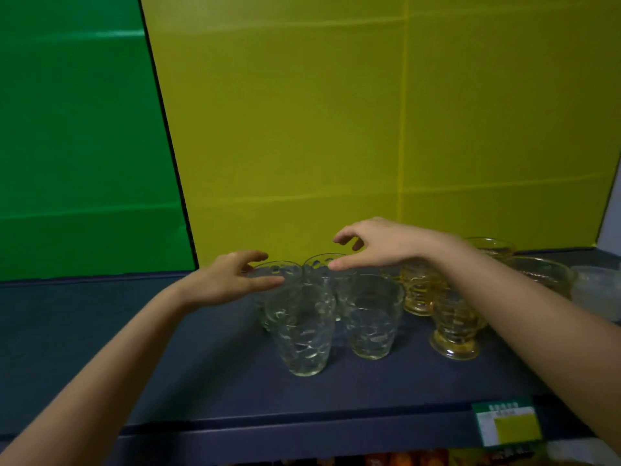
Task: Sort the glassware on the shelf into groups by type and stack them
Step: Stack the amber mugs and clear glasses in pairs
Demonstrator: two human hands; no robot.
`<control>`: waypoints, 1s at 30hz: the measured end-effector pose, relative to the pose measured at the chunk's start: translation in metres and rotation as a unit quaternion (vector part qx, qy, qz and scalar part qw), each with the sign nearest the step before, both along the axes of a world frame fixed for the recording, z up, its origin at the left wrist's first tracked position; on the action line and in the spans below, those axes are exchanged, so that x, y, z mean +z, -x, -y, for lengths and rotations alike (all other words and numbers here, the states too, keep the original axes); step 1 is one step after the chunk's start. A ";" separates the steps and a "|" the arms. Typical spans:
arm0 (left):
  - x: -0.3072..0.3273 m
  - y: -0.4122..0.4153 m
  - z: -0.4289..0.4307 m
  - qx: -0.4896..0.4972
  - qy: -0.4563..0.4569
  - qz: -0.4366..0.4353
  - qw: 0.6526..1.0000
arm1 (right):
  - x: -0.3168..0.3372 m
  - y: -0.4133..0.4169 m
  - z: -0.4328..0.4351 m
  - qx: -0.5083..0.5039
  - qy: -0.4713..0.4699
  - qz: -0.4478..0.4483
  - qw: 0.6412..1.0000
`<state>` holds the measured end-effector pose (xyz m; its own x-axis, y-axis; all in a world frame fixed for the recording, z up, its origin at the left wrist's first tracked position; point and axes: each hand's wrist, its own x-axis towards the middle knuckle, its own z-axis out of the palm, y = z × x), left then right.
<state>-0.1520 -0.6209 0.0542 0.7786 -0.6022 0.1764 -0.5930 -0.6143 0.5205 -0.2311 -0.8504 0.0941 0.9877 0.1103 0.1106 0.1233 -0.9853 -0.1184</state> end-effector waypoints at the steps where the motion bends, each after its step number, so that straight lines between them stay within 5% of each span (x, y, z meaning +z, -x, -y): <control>1: -0.002 -0.002 0.000 -0.014 0.003 -0.015 1.000 | -0.002 -0.005 -0.005 -0.007 0.004 -0.018 1.000; 20: -0.001 -0.035 0.006 -0.142 0.030 -0.112 0.983 | -0.008 -0.026 -0.003 -0.063 0.030 -0.089 0.994; 27: 0.002 0.006 0.000 -0.130 0.168 0.029 0.977 | 0.009 0.019 0.001 -0.001 -0.007 -0.002 1.000; 30: -0.001 0.029 -0.004 -0.140 0.108 0.078 0.981 | 0.011 0.045 -0.001 0.010 0.007 -0.017 1.000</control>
